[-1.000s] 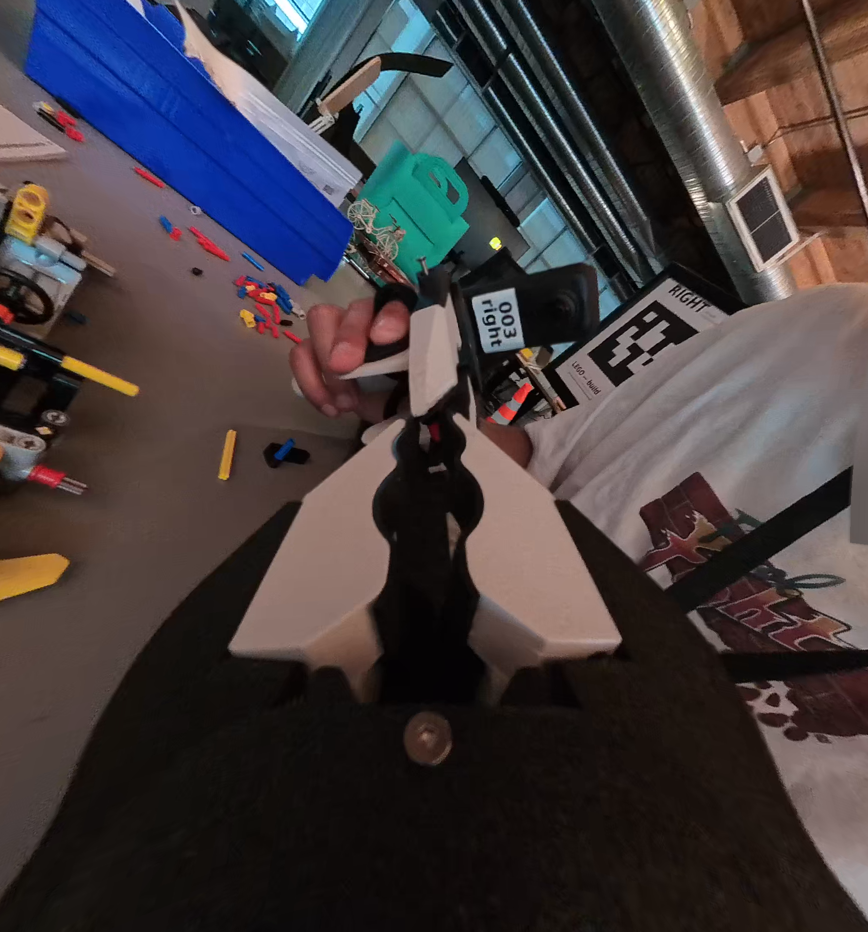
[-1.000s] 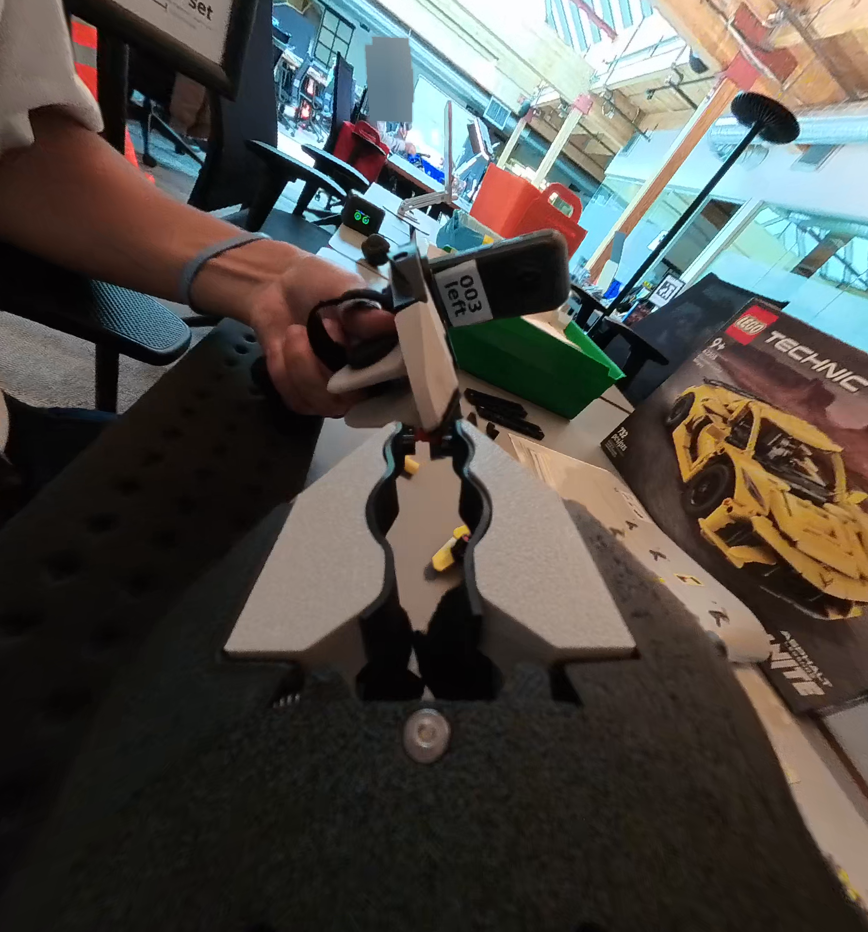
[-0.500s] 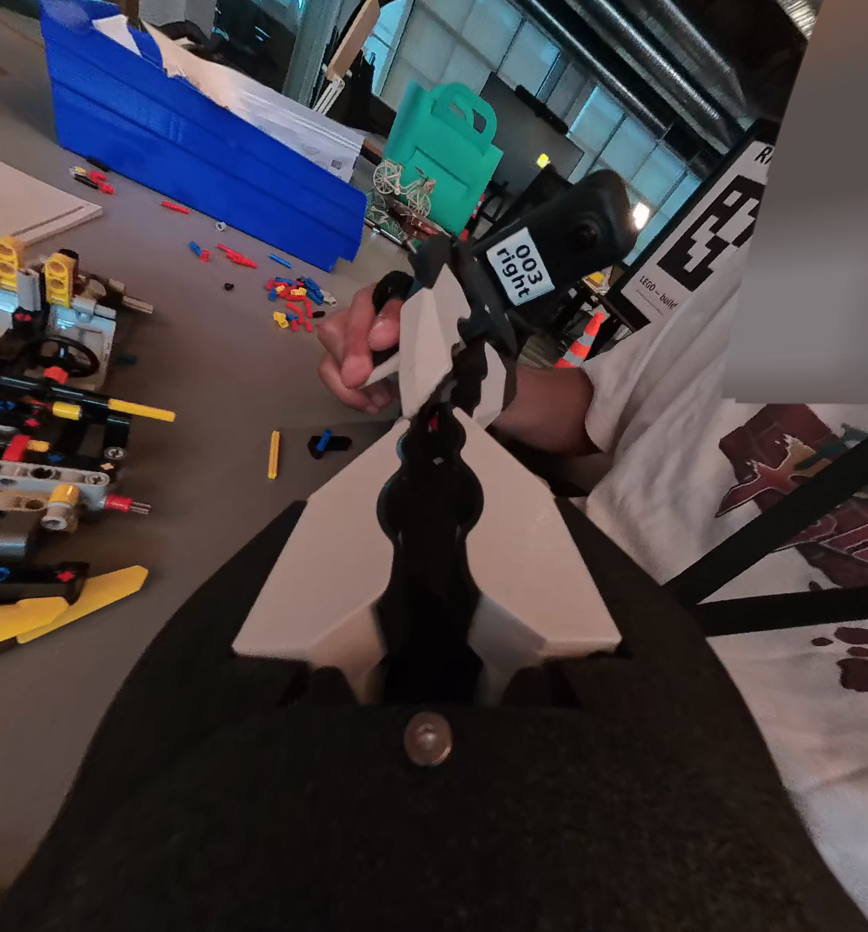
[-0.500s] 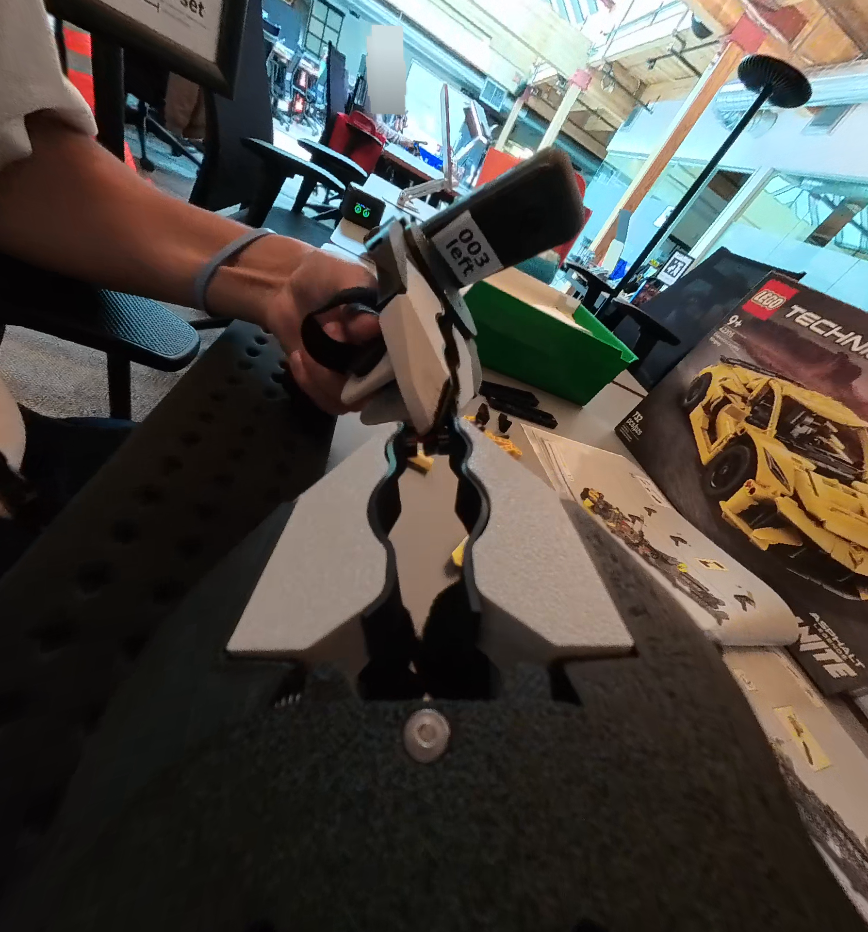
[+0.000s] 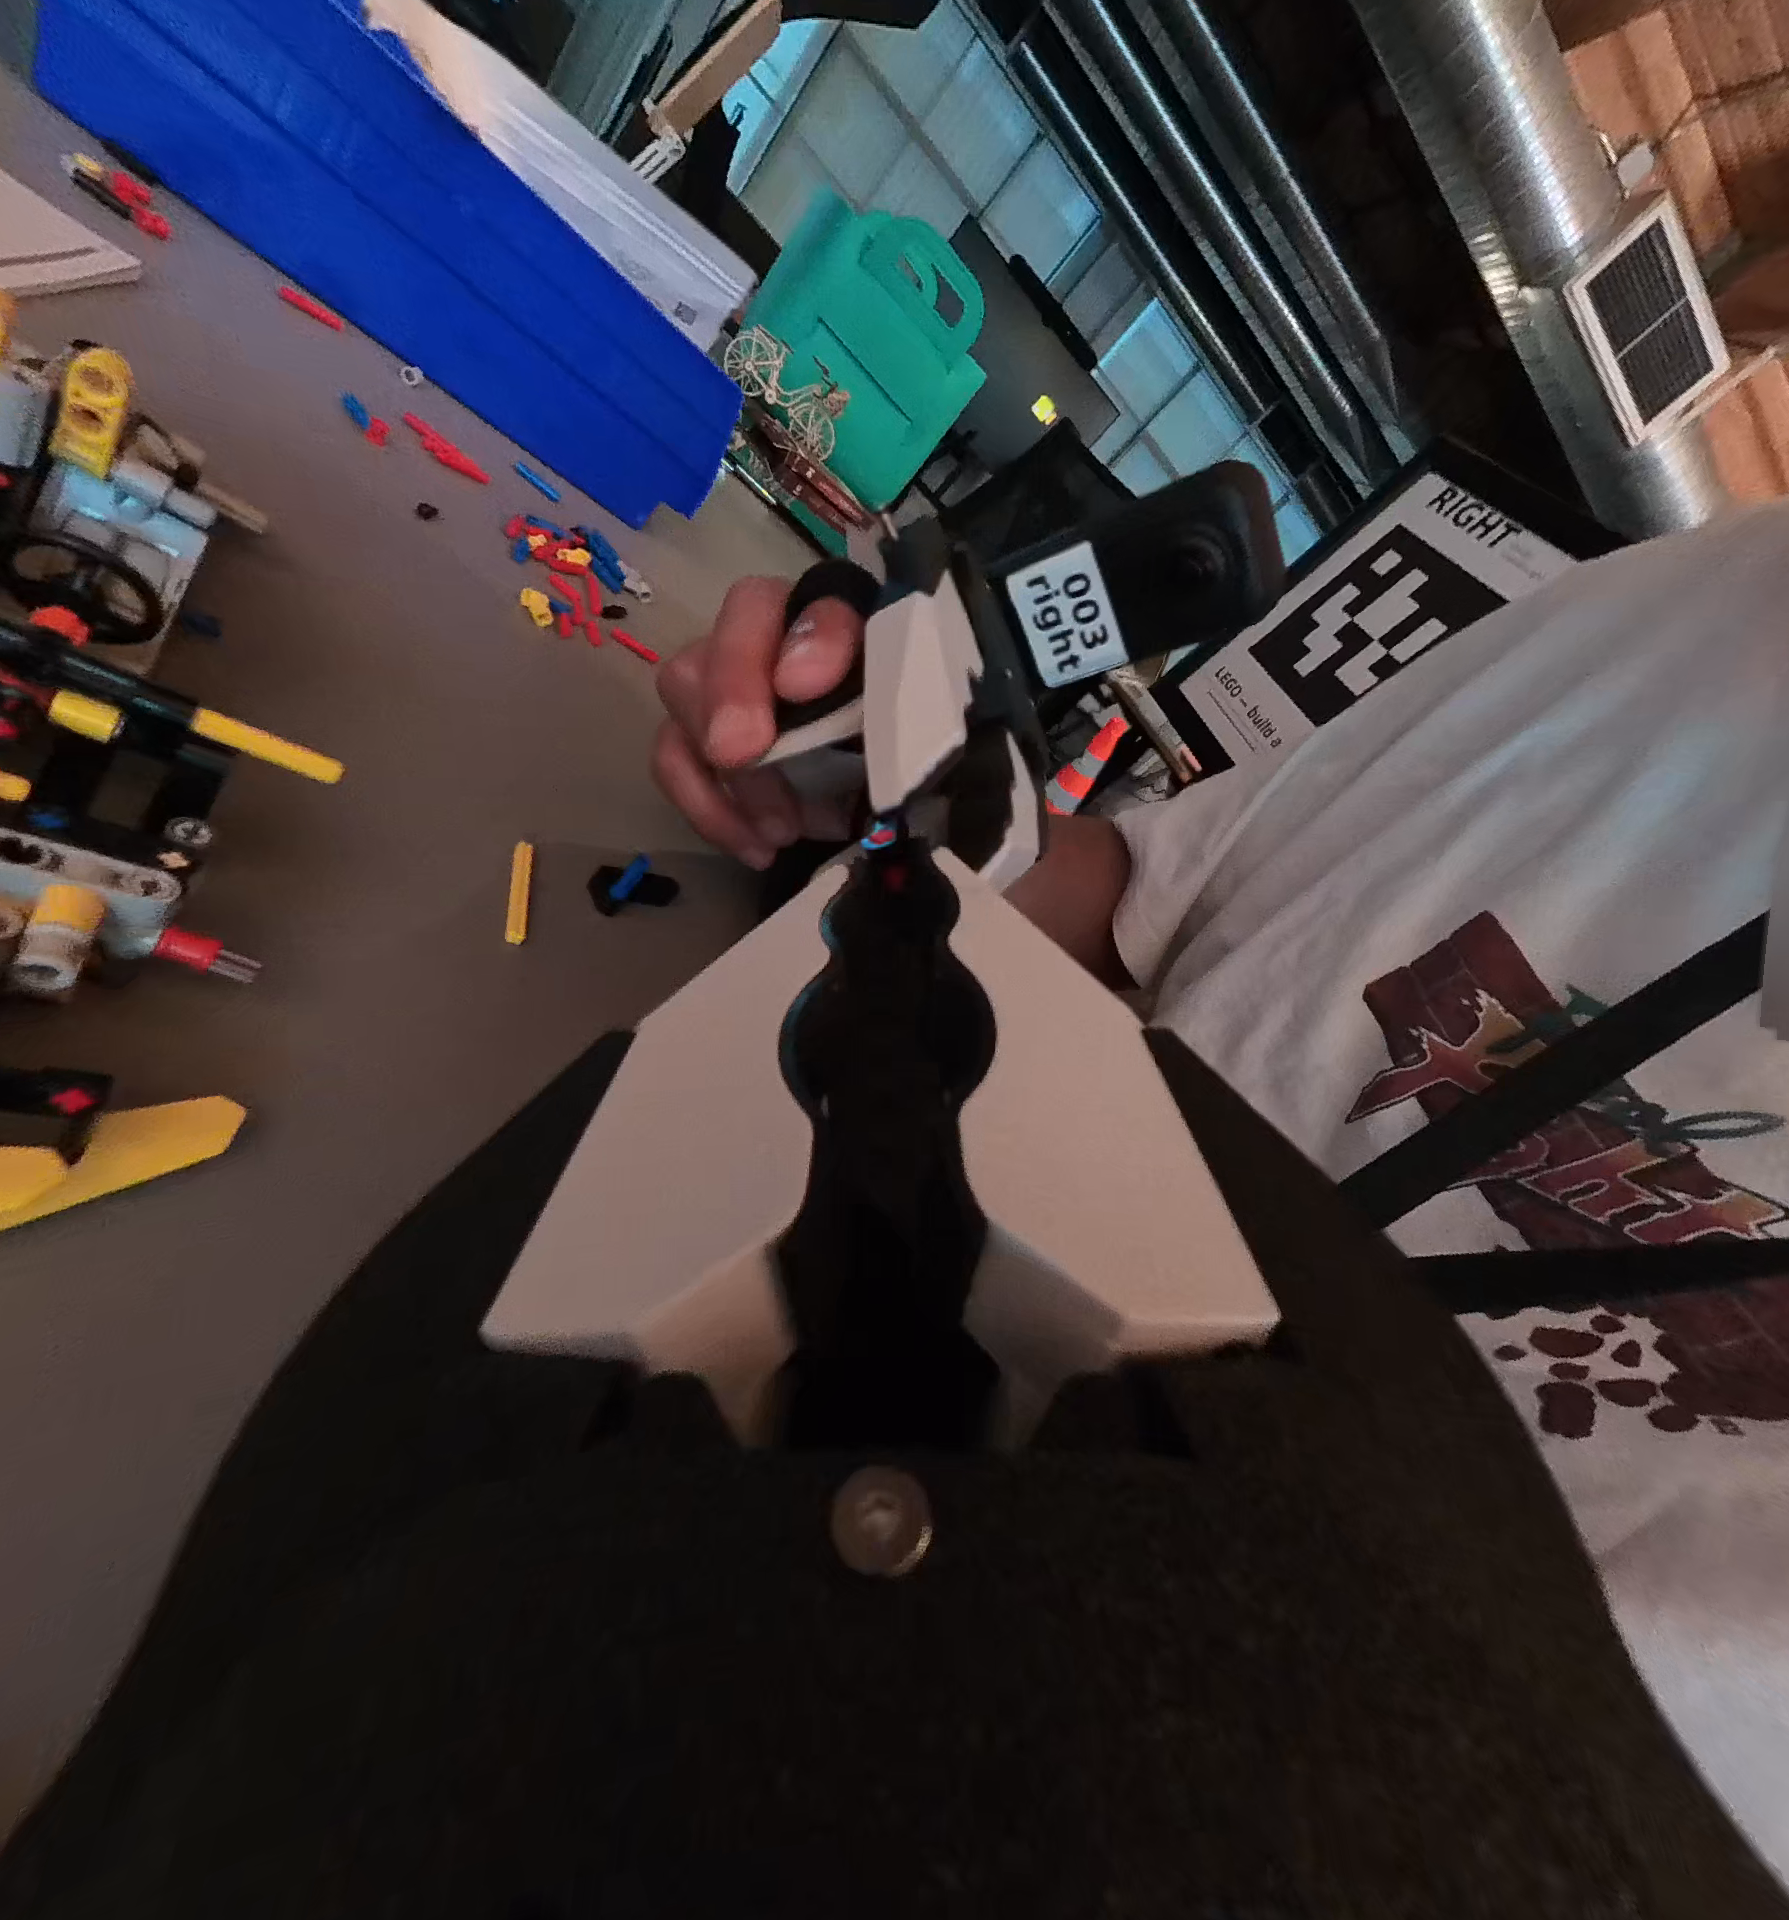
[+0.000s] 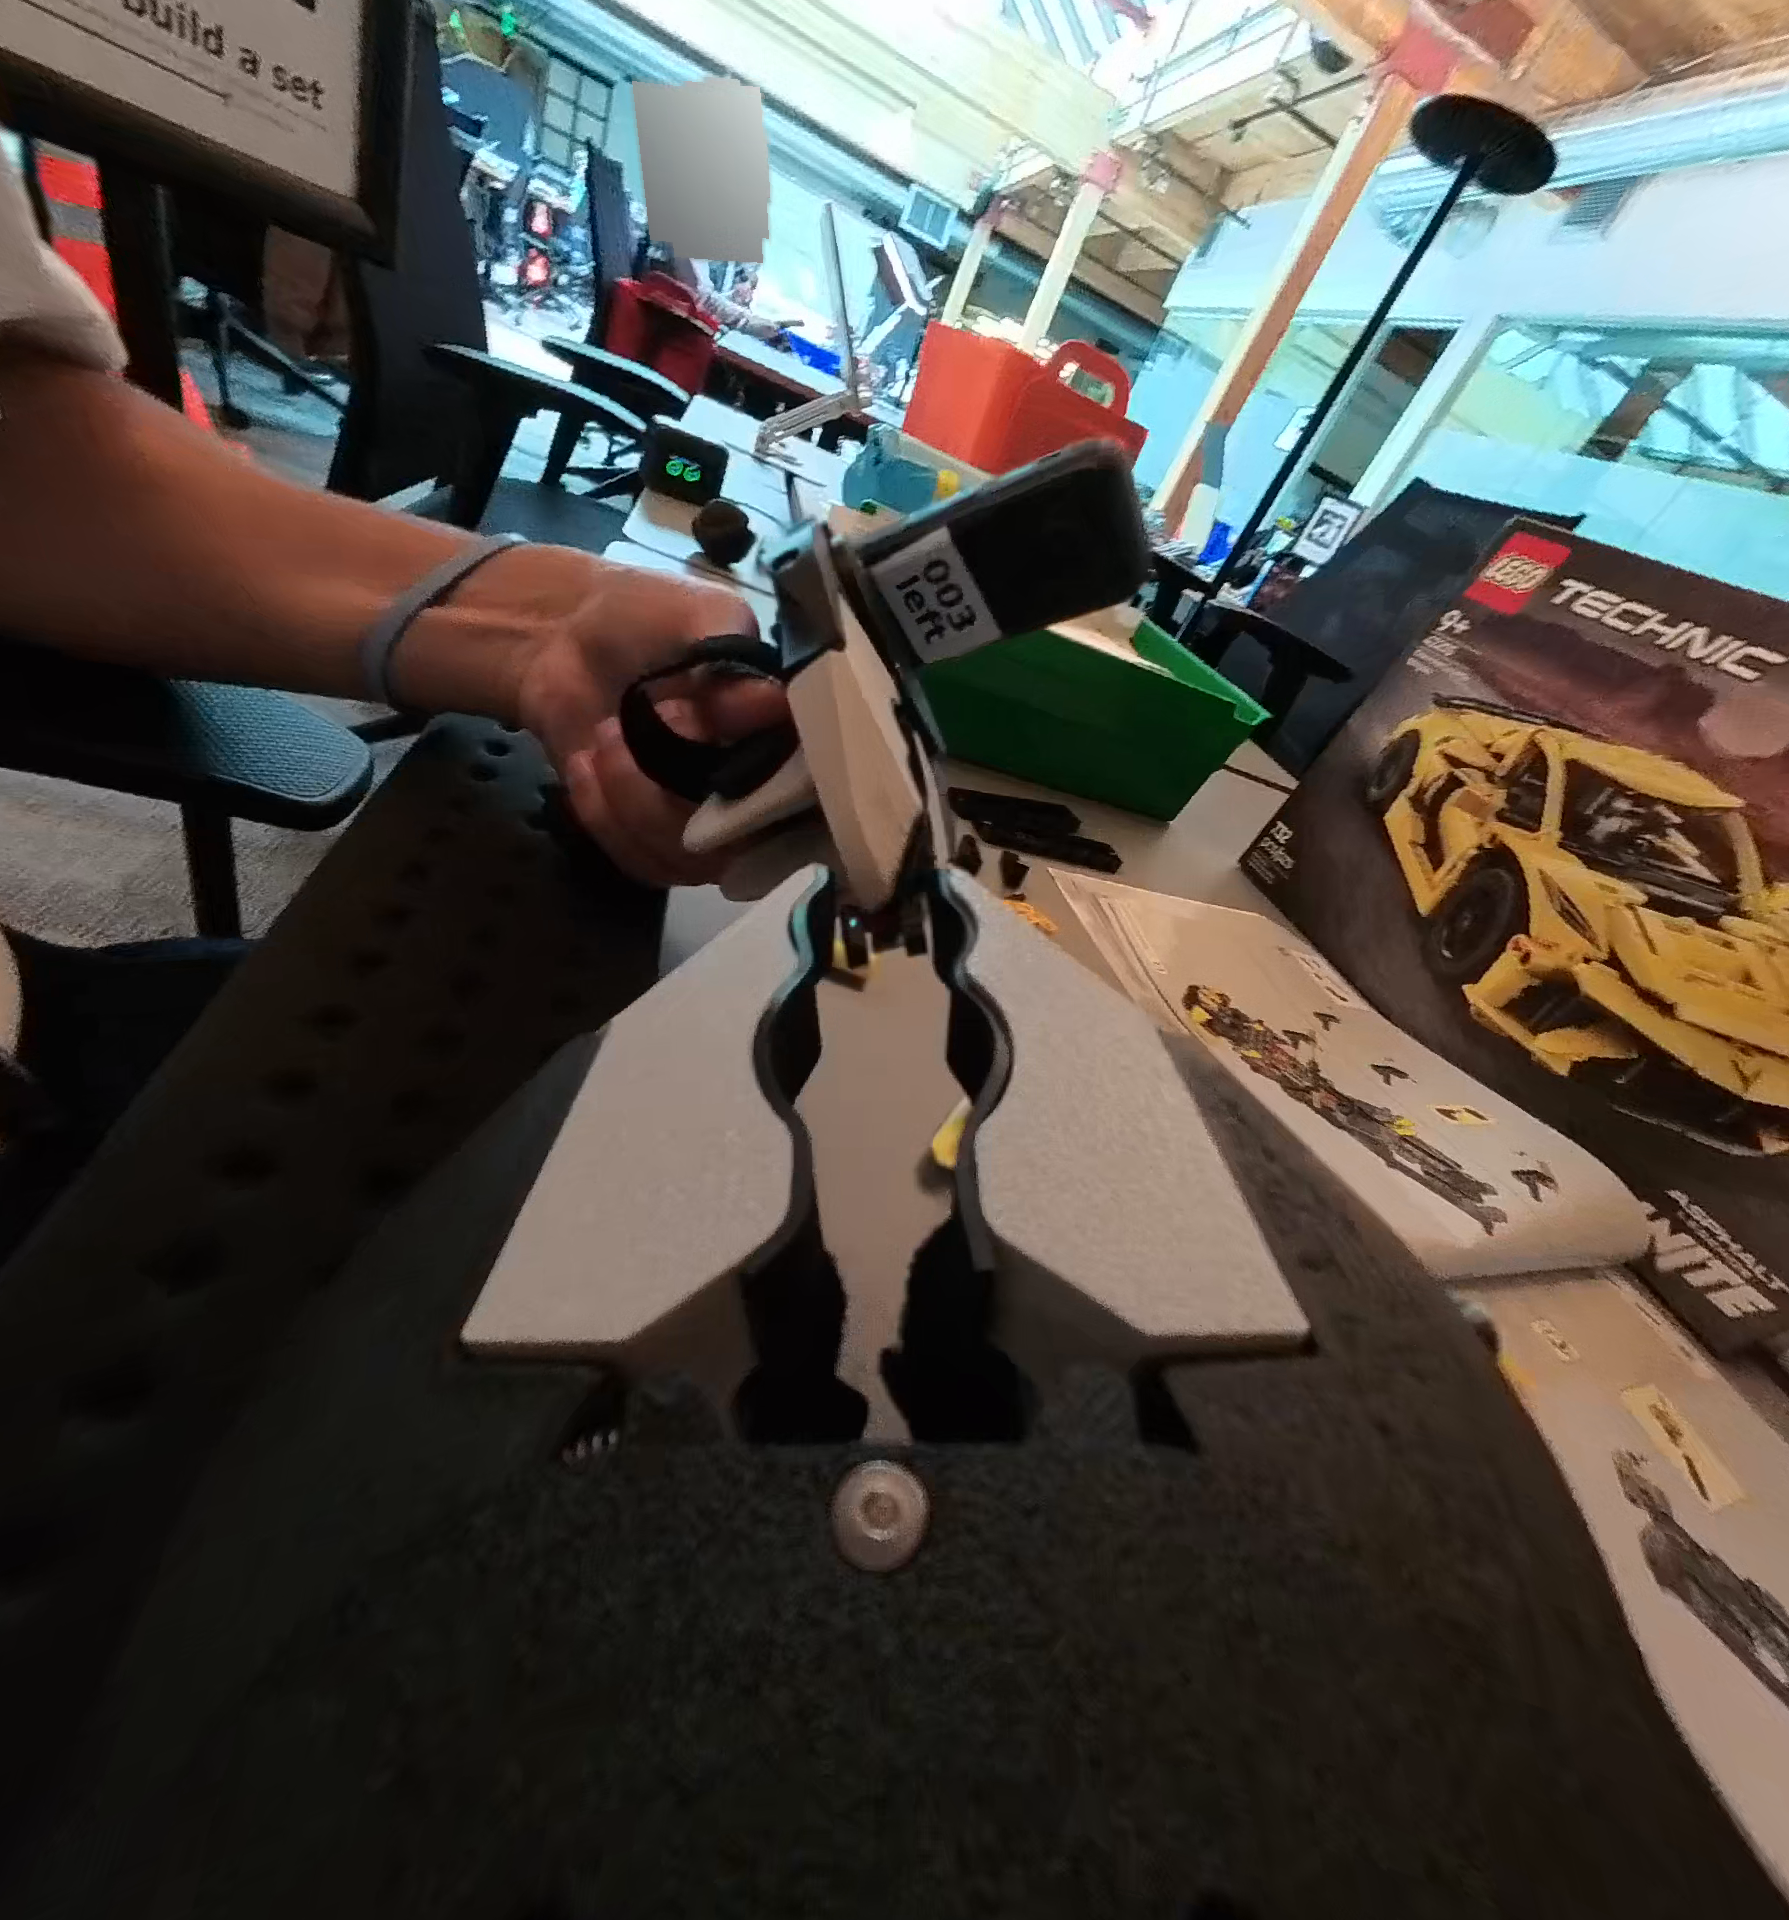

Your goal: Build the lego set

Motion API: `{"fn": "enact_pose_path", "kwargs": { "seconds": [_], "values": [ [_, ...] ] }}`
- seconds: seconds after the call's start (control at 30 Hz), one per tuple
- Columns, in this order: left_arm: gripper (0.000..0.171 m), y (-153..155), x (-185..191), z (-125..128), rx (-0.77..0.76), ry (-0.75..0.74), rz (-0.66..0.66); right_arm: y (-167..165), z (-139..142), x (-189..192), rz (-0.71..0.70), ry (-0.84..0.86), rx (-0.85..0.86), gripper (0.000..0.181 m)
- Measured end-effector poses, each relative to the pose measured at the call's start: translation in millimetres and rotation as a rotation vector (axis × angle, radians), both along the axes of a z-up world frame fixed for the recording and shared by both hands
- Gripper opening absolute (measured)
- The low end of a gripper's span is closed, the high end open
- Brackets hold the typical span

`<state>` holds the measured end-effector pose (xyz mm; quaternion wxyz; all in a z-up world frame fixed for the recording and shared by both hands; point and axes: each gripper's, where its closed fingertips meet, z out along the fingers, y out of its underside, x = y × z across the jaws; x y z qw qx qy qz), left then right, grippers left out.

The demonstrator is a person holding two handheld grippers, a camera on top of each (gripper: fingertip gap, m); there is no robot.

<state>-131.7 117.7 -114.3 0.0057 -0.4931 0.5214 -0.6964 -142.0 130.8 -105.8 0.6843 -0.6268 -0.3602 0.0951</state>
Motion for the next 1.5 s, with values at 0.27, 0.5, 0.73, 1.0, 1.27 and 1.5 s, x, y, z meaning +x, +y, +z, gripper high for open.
{"fn": "enact_pose_path", "kwargs": {
  "seconds": [0.27, 0.5, 0.73, 1.0, 1.27, 1.5],
  "values": [
    [0.001, 6, 1, -10, 0.01, 0.067, 0.019, 1, -18, 8, -0.062, -0.084, -0.108, 0.026],
    [0.002, 1, 2, -17, 0.055, 0.097, 0.013, 3, -30, 11, -0.105, -0.186, -0.125, 0.015],
    [0.004, 3, 4, -18, 0.127, 0.075, 0.061, 3, -34, 13, -0.094, -0.127, -0.23, 0.014],
    [0.021, 6, -8, -13, 0.609, -0.206, 0.112, 1, -27, 4, -0.038, -0.07, -0.222, 0.014],
    [0.014, -2, -12, -21, 0.795, -0.309, 0.097, -3, -34, -7, 0.027, -0.031, -0.291, 0.014],
    [0.013, -3, -13, -24, 0.827, -0.317, 0.086, -5, -36, -7, 0.037, -0.026, -0.32, 0.014]
  ]
}}
